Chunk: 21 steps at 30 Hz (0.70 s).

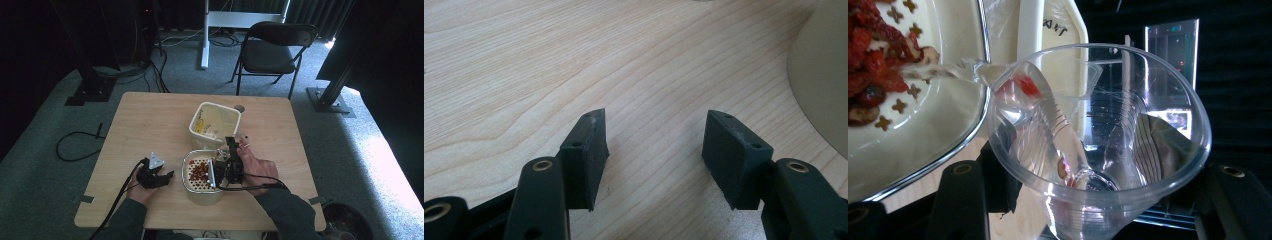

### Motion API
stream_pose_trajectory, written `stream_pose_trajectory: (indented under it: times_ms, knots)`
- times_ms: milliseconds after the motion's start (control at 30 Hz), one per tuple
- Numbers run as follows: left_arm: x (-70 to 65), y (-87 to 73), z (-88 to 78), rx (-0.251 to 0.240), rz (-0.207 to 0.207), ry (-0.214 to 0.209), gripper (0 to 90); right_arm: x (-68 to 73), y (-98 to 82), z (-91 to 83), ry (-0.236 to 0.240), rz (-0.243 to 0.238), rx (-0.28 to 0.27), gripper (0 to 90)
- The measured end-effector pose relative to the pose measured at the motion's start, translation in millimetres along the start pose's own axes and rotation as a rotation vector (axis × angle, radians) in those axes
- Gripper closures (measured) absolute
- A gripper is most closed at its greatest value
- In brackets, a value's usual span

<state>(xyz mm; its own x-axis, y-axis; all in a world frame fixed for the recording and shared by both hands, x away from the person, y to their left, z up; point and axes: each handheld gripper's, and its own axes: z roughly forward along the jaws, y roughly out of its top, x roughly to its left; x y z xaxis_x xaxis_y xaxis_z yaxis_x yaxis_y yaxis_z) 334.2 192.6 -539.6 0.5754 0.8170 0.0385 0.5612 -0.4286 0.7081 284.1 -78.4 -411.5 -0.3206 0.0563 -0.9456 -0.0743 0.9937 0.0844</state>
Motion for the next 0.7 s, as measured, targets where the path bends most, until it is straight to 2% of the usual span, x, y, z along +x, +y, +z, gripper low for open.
stream_pose_trajectory:
  times_ms: [500, 600, 633, 700]
  knots:
    - [0.1, 0.1, 0.1, 0.001, 0.000, -0.001, 44.1, 6.0, 2.2, -0.7, -0.073, -0.137, 0.035, 39.3]
    - [0.2, 0.0, 0.2, 0.000, 0.000, -0.002, 44.1, 9.0, 4.1, -1.5, -0.108, -0.204, 0.048, 39.4]
    - [0.2, 0.0, 0.2, 0.000, 0.000, -0.002, 44.1, 9.0, 4.1, -1.5, -0.108, -0.204, 0.048, 39.4]
    - [0.2, 0.0, 0.1, 0.001, 0.001, -0.002, 44.1, 11.2, 4.6, -1.7, -0.127, -0.236, 0.053, 39.4]
